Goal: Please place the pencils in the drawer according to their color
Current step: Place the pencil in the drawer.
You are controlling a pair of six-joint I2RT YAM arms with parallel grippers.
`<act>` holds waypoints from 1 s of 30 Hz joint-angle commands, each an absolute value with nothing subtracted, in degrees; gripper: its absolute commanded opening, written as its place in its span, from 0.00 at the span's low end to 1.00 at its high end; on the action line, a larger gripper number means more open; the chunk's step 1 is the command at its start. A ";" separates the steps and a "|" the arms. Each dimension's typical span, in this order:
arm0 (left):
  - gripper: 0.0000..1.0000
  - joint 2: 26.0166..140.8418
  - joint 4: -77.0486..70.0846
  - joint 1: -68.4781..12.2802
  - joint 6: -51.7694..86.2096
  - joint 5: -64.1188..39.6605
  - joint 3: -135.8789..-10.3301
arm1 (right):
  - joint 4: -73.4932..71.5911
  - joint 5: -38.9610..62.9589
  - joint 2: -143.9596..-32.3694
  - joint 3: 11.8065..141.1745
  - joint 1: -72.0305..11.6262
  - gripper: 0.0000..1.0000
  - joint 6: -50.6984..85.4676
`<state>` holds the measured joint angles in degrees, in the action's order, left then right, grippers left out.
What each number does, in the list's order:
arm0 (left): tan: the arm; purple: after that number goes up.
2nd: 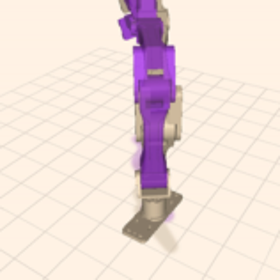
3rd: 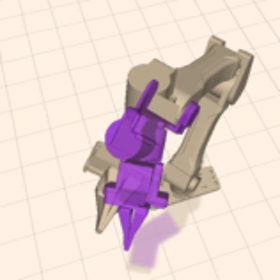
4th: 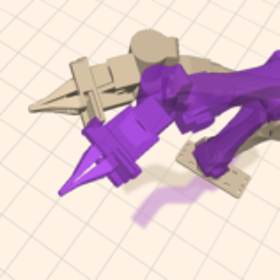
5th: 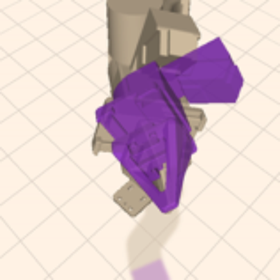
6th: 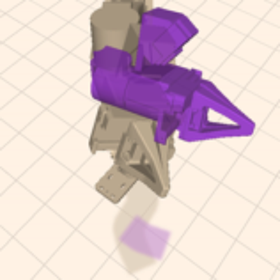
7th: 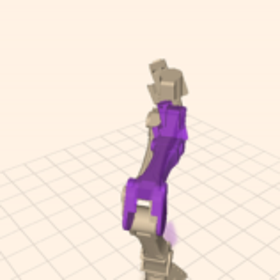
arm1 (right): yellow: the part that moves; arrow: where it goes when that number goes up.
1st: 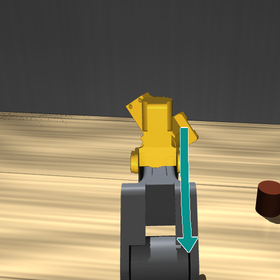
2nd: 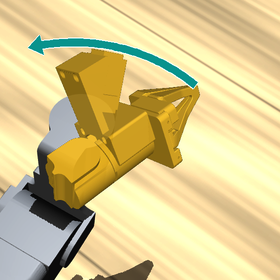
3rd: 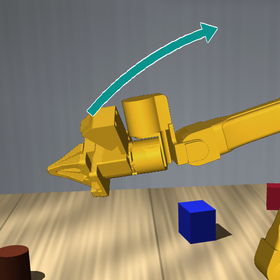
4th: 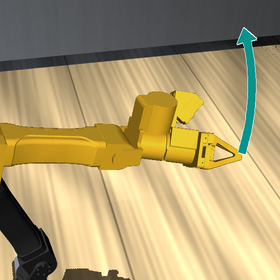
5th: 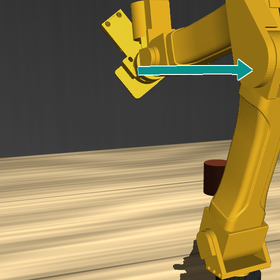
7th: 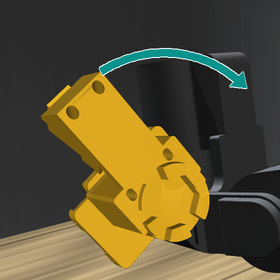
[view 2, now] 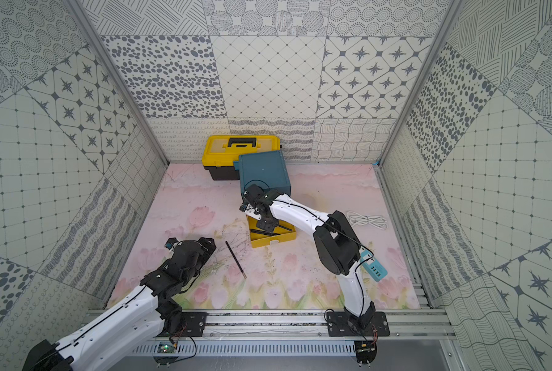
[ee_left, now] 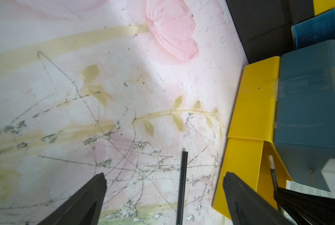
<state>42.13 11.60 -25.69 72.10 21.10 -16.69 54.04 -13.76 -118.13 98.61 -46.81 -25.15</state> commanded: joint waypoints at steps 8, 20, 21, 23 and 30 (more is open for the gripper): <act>0.94 47.00 14.61 -25.48 67.54 16.55 -22.63 | 51.67 -13.49 -119.39 100.82 -46.87 0.27 -25.24; 0.82 57.18 24.67 -26.38 65.82 6.58 -31.50 | 50.69 -7.16 -111.23 98.10 -46.99 0.37 -18.76; 0.80 57.91 25.29 -26.90 65.79 6.31 -32.00 | 50.08 -6.59 -109.99 97.23 -46.93 0.38 -17.88; 0.78 58.79 27.24 -28.12 65.74 6.32 -32.64 | 48.77 -6.60 -107.51 95.40 -46.93 0.40 -15.73; 0.68 63.72 31.70 -34.16 62.79 7.62 -36.83 | 42.66 -9.50 -97.16 86.96 -45.89 0.51 -7.26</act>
<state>60.95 24.86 -31.51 66.65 9.37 -34.24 47.03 -8.43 -100.29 89.43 -46.61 -12.67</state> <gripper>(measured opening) 0.687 0.508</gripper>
